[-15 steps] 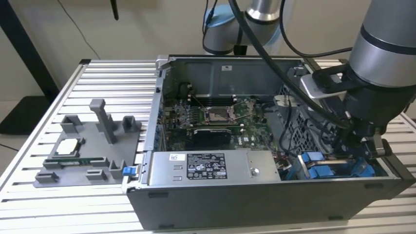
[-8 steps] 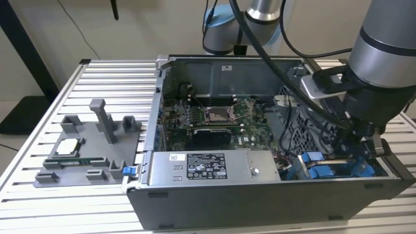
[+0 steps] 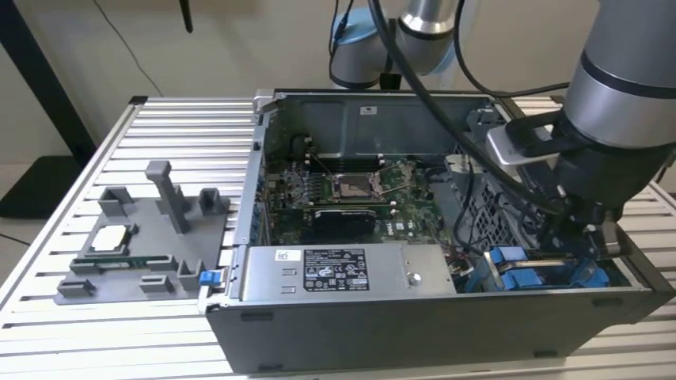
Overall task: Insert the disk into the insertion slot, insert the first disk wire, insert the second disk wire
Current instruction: 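Insert the second disk wire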
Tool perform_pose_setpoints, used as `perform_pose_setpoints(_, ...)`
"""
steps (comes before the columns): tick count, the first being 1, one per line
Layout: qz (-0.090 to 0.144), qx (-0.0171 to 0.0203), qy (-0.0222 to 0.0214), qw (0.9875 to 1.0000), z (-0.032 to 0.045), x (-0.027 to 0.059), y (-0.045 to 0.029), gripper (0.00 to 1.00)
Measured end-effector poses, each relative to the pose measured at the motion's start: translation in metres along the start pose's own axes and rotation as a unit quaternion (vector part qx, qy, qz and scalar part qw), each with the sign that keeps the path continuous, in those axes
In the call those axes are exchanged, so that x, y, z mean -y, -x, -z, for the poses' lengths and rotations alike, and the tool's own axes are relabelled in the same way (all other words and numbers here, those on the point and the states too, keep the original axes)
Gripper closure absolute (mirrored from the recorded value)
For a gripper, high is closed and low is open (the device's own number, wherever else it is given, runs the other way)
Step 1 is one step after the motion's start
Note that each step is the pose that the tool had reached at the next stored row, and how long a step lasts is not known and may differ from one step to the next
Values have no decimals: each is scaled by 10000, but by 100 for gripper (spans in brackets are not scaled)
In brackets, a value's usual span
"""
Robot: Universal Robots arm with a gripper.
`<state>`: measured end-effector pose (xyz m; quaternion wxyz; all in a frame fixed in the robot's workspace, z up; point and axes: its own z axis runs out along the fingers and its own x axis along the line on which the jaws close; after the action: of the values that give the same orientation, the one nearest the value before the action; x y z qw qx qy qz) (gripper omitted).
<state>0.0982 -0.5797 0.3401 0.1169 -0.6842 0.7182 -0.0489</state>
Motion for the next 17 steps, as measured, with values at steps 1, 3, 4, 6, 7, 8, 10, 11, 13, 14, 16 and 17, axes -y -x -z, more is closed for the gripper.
perform_pose_setpoints(1,-1,0,0,10000,-3,-1,1,100)
perform_pose_setpoints(3,-2,0,0,10000,-6,-2,6,100)
perform_pose_setpoints(4,-2,0,0,10000,-7,-2,9,100)
perform_pose_setpoints(6,-4,0,-1,10000,-12,-4,12,100)
perform_pose_setpoints(7,-4,0,0,10000,-16,-5,12,100)
perform_pose_setpoints(8,-4,-1,0,10000,-21,-6,12,100)
perform_pose_setpoints(10,-4,-3,1,10000,-30,-8,11,100)
perform_pose_setpoints(11,-5,-4,2,10000,-34,-9,11,100)
perform_pose_setpoints(13,-5,-5,5,10000,-44,-12,10,100)
perform_pose_setpoints(14,-6,-4,5,10000,-47,-13,10,100)
perform_pose_setpoints(16,-6,0,6,10000,-50,-11,10,100)
perform_pose_setpoints(17,-8,13,6,10000,-59,-13,10,100)
